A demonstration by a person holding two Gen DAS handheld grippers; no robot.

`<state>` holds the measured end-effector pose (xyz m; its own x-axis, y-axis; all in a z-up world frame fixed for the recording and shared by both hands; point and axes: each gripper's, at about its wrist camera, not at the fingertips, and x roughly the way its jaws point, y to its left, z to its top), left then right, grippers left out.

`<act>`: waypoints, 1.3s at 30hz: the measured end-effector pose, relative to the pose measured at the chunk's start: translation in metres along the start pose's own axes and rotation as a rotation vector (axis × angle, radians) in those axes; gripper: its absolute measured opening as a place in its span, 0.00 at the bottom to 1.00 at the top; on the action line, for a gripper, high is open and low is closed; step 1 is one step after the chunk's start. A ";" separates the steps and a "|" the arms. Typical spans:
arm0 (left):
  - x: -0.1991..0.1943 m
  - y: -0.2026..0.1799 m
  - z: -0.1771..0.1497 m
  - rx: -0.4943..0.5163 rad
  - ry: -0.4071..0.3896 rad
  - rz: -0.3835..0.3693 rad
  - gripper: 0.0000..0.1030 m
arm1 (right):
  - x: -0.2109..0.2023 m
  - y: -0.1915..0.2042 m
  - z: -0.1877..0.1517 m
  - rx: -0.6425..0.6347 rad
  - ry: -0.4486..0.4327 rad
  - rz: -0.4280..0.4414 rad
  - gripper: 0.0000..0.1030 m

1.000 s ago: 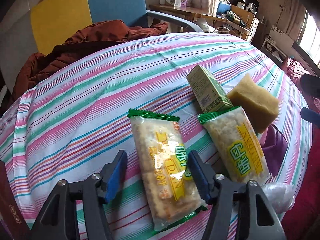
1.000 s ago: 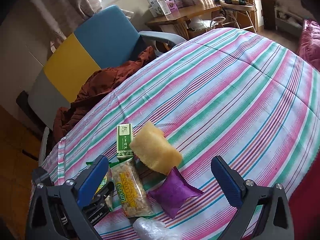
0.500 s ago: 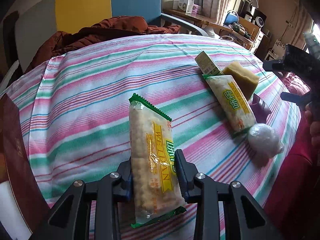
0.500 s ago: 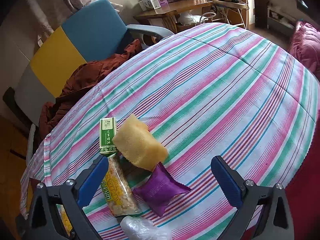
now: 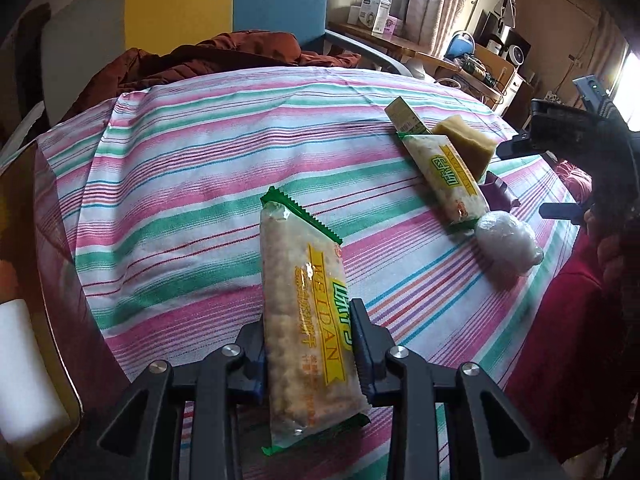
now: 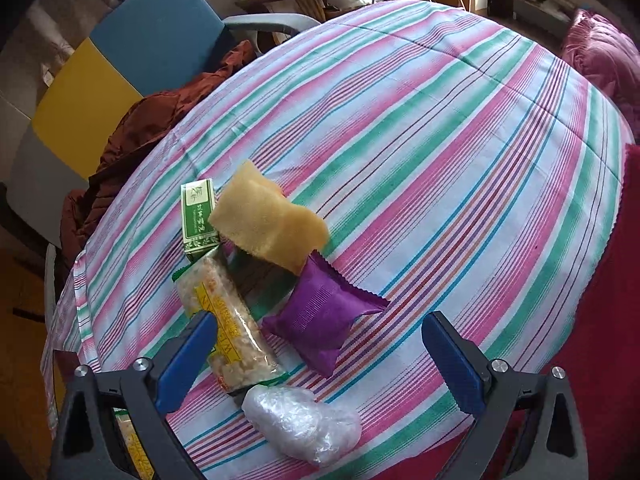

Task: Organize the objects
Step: 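Grasp the WEIDAN snack bar with the left tool while the right tool grasps the purple packet, then lift the snack bar and purple packet and carry both toward the gold tray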

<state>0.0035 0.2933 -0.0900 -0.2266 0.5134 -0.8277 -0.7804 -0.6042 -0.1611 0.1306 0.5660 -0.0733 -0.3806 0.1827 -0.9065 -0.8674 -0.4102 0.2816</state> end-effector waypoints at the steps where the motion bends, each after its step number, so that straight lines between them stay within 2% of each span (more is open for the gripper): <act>1: -0.001 0.000 -0.001 0.000 -0.001 0.000 0.32 | 0.007 0.000 0.000 -0.001 0.014 -0.015 0.89; 2: -0.001 0.000 -0.001 0.002 -0.003 0.000 0.32 | 0.013 0.001 0.000 -0.007 0.030 -0.034 0.83; 4: -0.001 0.000 -0.003 0.009 -0.012 0.001 0.32 | 0.024 0.004 0.001 -0.044 0.057 -0.064 0.59; 5: -0.001 -0.001 -0.003 0.011 -0.016 0.002 0.32 | 0.026 0.006 0.001 -0.062 0.057 -0.080 0.59; 7: -0.001 -0.001 -0.004 0.014 -0.022 0.001 0.32 | 0.021 0.007 0.000 -0.079 0.034 -0.081 0.42; 10: -0.002 0.000 -0.005 0.016 -0.024 -0.002 0.32 | 0.008 0.007 -0.005 -0.080 0.005 -0.028 0.42; 16: -0.009 0.007 -0.006 -0.007 -0.019 -0.022 0.29 | -0.040 0.024 -0.022 -0.211 -0.190 -0.037 0.41; 18: -0.014 0.008 -0.007 -0.019 -0.024 -0.034 0.25 | -0.050 0.025 -0.028 -0.242 -0.213 -0.001 0.41; 21: -0.030 0.007 -0.008 -0.015 -0.061 -0.046 0.24 | -0.068 0.036 -0.039 -0.304 -0.250 0.028 0.41; 29: -0.081 0.022 -0.004 -0.072 -0.152 -0.094 0.22 | -0.085 0.088 -0.066 -0.457 -0.281 0.142 0.41; 34: -0.116 0.042 -0.007 -0.128 -0.212 -0.094 0.22 | -0.086 0.129 -0.090 -0.571 -0.253 0.215 0.41; 36: -0.122 0.051 -0.009 -0.148 -0.211 -0.066 0.22 | -0.082 0.143 -0.100 -0.611 -0.242 0.214 0.41; 39: -0.125 0.058 -0.014 -0.153 -0.190 -0.080 0.22 | -0.074 0.153 -0.110 -0.627 -0.213 0.226 0.41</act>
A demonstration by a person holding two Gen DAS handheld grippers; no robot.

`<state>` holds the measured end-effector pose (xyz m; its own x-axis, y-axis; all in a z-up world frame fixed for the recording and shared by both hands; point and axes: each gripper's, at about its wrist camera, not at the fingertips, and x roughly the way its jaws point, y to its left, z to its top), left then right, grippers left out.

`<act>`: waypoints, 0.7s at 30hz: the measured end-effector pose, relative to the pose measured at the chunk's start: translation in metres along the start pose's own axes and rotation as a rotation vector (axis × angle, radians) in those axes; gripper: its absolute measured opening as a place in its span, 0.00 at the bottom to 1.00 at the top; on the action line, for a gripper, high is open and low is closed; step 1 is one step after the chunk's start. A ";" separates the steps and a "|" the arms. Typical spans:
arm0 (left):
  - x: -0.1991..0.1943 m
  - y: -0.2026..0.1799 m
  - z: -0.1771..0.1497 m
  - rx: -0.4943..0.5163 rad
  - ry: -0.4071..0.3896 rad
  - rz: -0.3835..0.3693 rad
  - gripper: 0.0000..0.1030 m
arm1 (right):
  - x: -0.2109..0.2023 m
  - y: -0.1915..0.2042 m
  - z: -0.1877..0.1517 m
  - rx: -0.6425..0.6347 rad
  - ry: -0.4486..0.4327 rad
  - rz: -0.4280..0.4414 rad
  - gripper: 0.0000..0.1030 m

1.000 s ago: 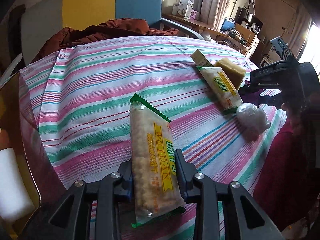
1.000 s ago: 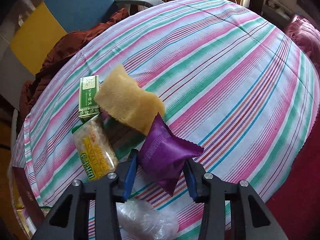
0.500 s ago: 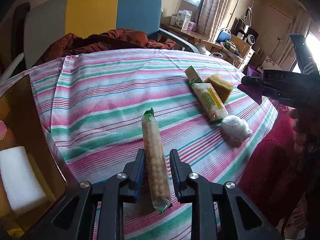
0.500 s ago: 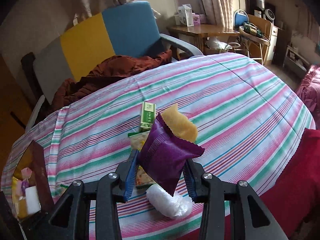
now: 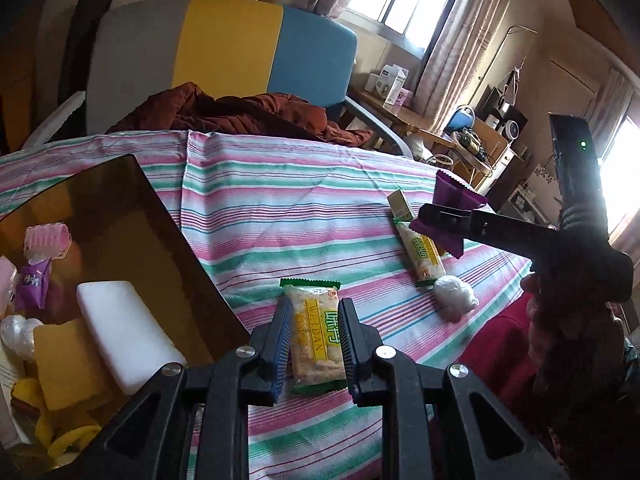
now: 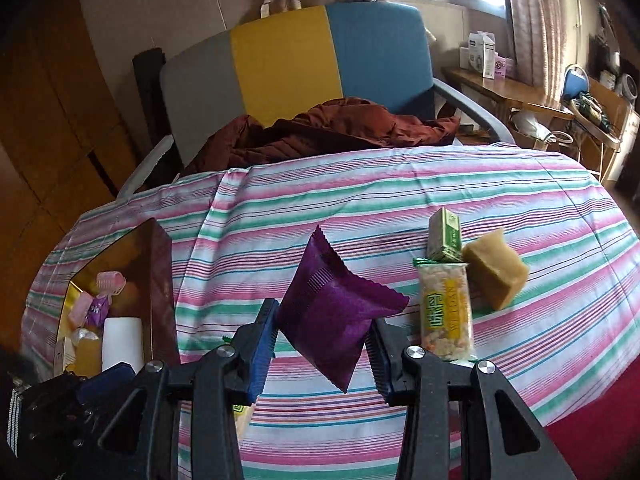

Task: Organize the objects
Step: 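Lift the snack bar and purple packet and carry both toward the gold tray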

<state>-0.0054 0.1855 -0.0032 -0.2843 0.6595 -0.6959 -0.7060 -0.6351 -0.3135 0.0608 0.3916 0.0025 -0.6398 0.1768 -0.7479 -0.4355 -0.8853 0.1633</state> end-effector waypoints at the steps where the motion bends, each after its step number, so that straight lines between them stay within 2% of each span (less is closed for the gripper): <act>1: 0.000 -0.002 -0.003 0.013 0.004 0.004 0.22 | 0.001 0.002 -0.001 -0.002 0.005 0.003 0.41; 4: 0.014 -0.012 -0.008 0.032 0.055 0.000 0.27 | 0.000 0.002 -0.007 -0.005 0.011 0.008 0.41; 6: 0.028 -0.019 -0.009 0.048 0.103 -0.008 0.39 | -0.002 0.001 -0.010 -0.007 0.013 0.008 0.41; 8: 0.041 -0.026 -0.010 0.074 0.132 0.041 0.46 | -0.004 -0.002 -0.013 -0.007 0.015 0.007 0.41; 10: 0.055 -0.026 -0.009 0.081 0.161 0.065 0.46 | -0.005 -0.005 -0.014 -0.003 0.017 0.010 0.41; 12: 0.070 -0.027 -0.008 0.102 0.195 0.109 0.57 | -0.005 -0.008 -0.017 0.004 0.022 0.019 0.41; 15: 0.089 -0.029 -0.010 0.124 0.240 0.145 0.58 | -0.003 -0.009 -0.021 0.012 0.030 0.031 0.41; 20: 0.106 -0.048 -0.020 0.251 0.216 0.221 0.57 | 0.004 -0.013 -0.026 0.023 0.045 0.035 0.41; 21: 0.108 -0.050 -0.023 0.284 0.205 0.249 0.51 | 0.005 -0.013 -0.027 0.024 0.048 0.034 0.41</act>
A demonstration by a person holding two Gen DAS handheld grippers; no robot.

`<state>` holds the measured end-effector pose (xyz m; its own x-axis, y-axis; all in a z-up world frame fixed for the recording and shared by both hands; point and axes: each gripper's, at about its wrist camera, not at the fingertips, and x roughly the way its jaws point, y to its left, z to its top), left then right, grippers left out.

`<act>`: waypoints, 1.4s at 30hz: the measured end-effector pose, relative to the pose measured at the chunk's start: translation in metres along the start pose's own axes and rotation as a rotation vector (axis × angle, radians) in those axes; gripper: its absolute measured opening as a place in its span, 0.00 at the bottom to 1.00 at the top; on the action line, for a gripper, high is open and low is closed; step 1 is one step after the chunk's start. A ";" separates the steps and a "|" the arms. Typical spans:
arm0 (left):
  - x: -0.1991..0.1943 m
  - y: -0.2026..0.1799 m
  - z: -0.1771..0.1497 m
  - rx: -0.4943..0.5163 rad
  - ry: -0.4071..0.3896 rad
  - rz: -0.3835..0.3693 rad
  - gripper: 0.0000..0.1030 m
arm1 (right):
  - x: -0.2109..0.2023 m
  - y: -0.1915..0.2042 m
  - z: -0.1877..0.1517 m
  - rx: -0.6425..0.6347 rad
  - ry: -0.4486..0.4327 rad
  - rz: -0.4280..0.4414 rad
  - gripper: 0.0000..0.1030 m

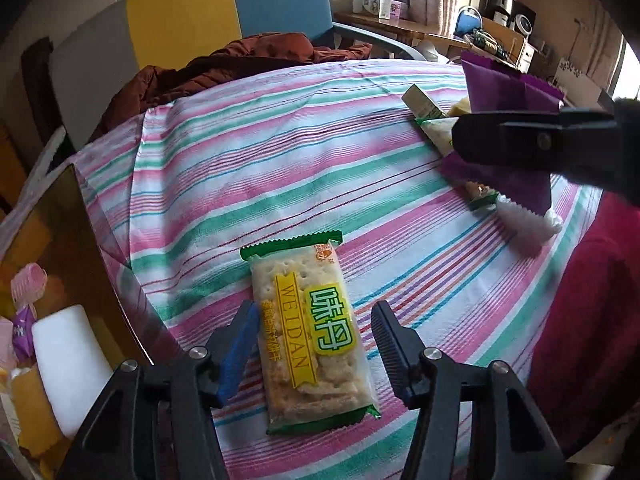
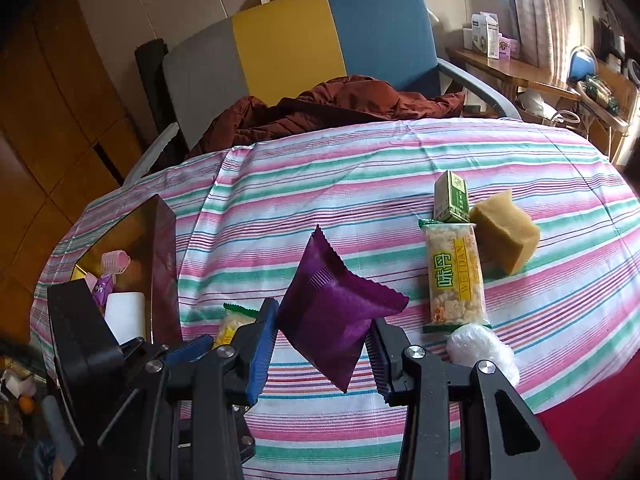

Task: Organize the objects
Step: 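Lift the snack bar and purple packet and carry both toward the gold tray, then lower the snack bar and purple packet into the tray and open both tools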

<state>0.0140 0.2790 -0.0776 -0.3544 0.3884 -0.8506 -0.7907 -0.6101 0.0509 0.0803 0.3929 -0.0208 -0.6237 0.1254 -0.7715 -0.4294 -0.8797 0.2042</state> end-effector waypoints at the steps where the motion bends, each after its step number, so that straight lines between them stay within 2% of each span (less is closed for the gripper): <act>1: 0.002 -0.001 -0.003 0.019 -0.010 0.029 0.48 | 0.001 -0.001 -0.001 0.001 0.002 0.000 0.41; 3: -0.004 0.004 -0.004 0.021 -0.041 0.011 0.45 | 0.002 -0.001 -0.001 0.000 0.006 -0.001 0.41; 6: -0.019 0.014 -0.007 -0.030 -0.074 -0.036 0.45 | 0.004 0.002 0.001 -0.006 0.008 0.000 0.41; 11: -0.065 0.038 -0.010 -0.119 -0.177 -0.099 0.45 | 0.001 0.014 0.005 -0.032 0.001 0.017 0.41; 16: -0.106 0.091 -0.018 -0.274 -0.251 -0.101 0.45 | 0.001 0.044 0.014 -0.094 0.000 0.059 0.41; 20: -0.127 0.137 -0.027 -0.386 -0.287 -0.061 0.45 | 0.008 0.080 0.019 -0.165 0.013 0.103 0.41; 29: -0.136 0.221 -0.049 -0.554 -0.286 0.049 0.45 | 0.036 0.169 0.026 -0.331 0.062 0.201 0.41; 35: -0.126 0.250 -0.045 -0.577 -0.268 0.091 0.46 | 0.062 0.207 0.030 -0.380 0.106 0.241 0.41; 42: -0.096 0.265 -0.038 -0.583 -0.219 0.068 0.48 | 0.092 0.237 0.035 -0.418 0.139 0.265 0.44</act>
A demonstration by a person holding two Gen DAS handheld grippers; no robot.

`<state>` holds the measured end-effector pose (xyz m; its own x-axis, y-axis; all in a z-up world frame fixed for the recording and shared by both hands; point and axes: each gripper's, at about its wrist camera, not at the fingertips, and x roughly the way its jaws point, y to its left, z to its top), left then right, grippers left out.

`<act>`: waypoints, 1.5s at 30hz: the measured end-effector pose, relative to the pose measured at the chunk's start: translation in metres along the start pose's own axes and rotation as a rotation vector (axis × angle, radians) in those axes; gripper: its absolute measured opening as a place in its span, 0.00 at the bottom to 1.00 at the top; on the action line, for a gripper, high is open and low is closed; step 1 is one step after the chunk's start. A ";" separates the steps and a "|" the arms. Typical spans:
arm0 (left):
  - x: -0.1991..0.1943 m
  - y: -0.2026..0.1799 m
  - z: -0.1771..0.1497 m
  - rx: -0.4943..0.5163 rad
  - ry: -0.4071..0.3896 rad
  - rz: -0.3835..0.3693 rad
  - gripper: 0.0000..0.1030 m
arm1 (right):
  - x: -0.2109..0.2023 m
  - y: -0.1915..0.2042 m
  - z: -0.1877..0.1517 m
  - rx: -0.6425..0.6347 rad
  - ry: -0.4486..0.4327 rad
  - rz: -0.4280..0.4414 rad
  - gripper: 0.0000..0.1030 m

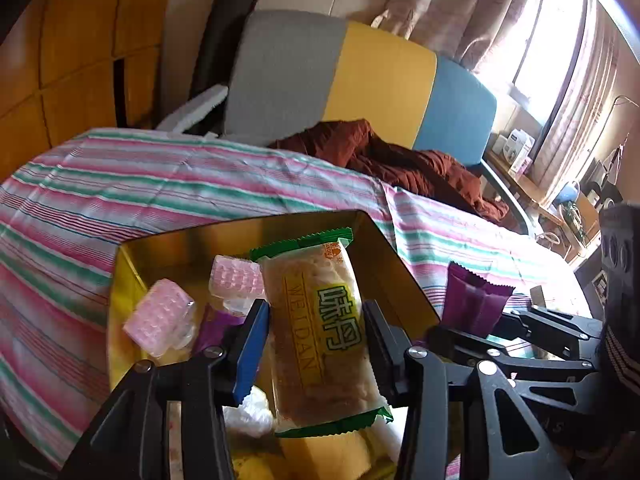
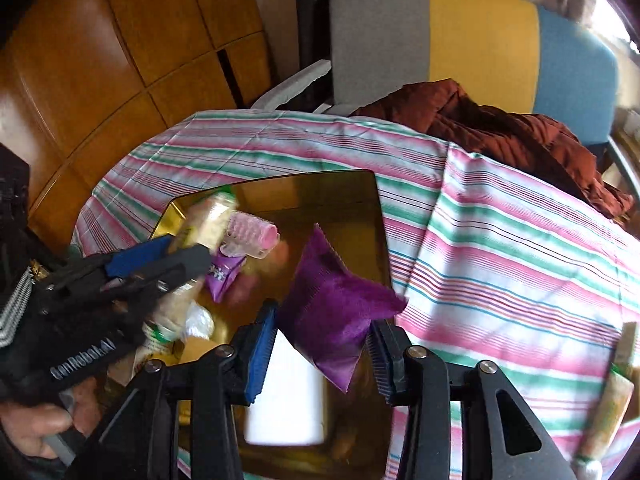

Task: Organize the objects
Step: 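Lower the snack bar and purple packet into the tray and open both tools, then withdraw both tools from the gold tray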

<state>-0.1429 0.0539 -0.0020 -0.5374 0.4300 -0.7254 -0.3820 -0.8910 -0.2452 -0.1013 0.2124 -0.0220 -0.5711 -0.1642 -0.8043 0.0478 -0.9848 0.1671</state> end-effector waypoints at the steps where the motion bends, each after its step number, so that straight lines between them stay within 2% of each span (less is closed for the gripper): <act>1: 0.004 0.001 0.000 -0.005 0.007 -0.002 0.50 | 0.004 0.000 0.002 0.001 0.000 0.003 0.45; 2: 0.008 0.002 0.000 -0.013 0.015 0.017 0.50 | 0.009 -0.002 0.003 0.005 0.004 -0.005 0.46; 4: 0.011 0.006 -0.002 -0.038 0.028 0.022 0.51 | 0.016 -0.004 0.004 0.022 0.015 -0.018 0.57; 6: 0.012 0.012 -0.006 -0.068 0.031 0.009 0.54 | 0.018 -0.004 0.000 0.020 0.020 -0.021 0.59; 11: 0.005 0.015 -0.023 -0.072 0.028 0.033 0.54 | 0.015 0.007 -0.011 -0.027 0.017 -0.069 0.64; 13: -0.002 0.016 -0.029 -0.076 0.017 0.045 0.54 | 0.012 0.010 -0.015 -0.030 0.012 -0.084 0.69; 20: -0.024 0.018 -0.049 -0.088 0.004 0.056 0.54 | -0.007 0.027 -0.028 -0.074 -0.025 -0.124 0.73; 29: -0.042 0.014 -0.065 -0.085 0.004 0.060 0.54 | -0.038 0.047 -0.048 -0.129 -0.103 -0.180 0.84; 45: -0.052 -0.009 -0.077 -0.032 0.015 0.046 0.54 | -0.063 0.038 -0.069 -0.097 -0.137 -0.219 0.88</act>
<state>-0.0538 0.0284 -0.0115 -0.5425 0.3868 -0.7457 -0.3330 -0.9140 -0.2318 -0.0071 0.1814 -0.0044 -0.6819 0.0564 -0.7293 -0.0145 -0.9979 -0.0635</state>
